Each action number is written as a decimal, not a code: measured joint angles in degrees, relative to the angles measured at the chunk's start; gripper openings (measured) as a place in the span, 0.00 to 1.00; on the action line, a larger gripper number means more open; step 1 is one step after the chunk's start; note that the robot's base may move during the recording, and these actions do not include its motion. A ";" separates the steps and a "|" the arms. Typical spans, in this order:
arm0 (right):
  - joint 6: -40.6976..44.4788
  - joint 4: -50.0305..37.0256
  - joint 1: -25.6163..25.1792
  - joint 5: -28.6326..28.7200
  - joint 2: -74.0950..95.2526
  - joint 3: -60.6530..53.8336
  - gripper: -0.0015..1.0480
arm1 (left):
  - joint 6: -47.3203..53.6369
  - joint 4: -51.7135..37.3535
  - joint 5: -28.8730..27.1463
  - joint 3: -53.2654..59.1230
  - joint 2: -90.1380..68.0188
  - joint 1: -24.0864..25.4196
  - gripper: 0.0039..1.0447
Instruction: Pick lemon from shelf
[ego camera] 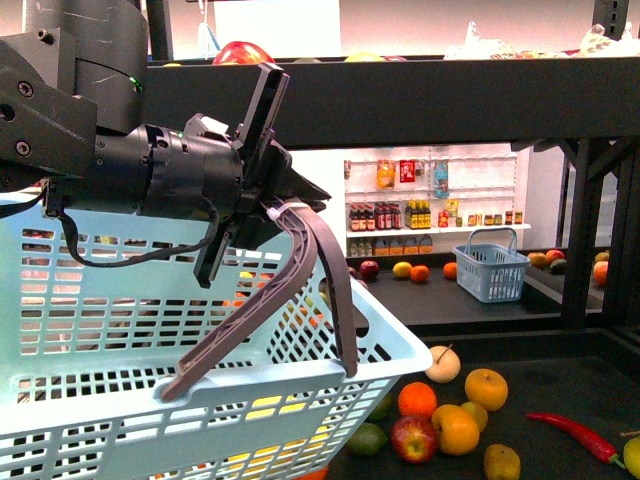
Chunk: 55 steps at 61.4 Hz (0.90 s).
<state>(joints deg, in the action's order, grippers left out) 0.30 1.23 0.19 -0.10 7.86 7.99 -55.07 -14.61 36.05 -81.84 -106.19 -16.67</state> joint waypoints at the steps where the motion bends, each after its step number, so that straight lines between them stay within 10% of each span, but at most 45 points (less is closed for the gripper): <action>1: 0.00 0.02 -0.02 0.02 -0.63 -0.31 0.03 | -0.07 0.00 -0.04 0.00 0.00 0.00 0.07; 55: -0.07 -1.11 -0.07 0.13 -7.43 -7.13 0.03 | -0.07 0.02 -0.04 0.00 -0.02 0.00 0.07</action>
<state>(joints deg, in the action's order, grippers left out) 0.23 0.12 0.12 0.03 0.43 0.86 -55.13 -14.59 36.01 -81.84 -106.21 -16.67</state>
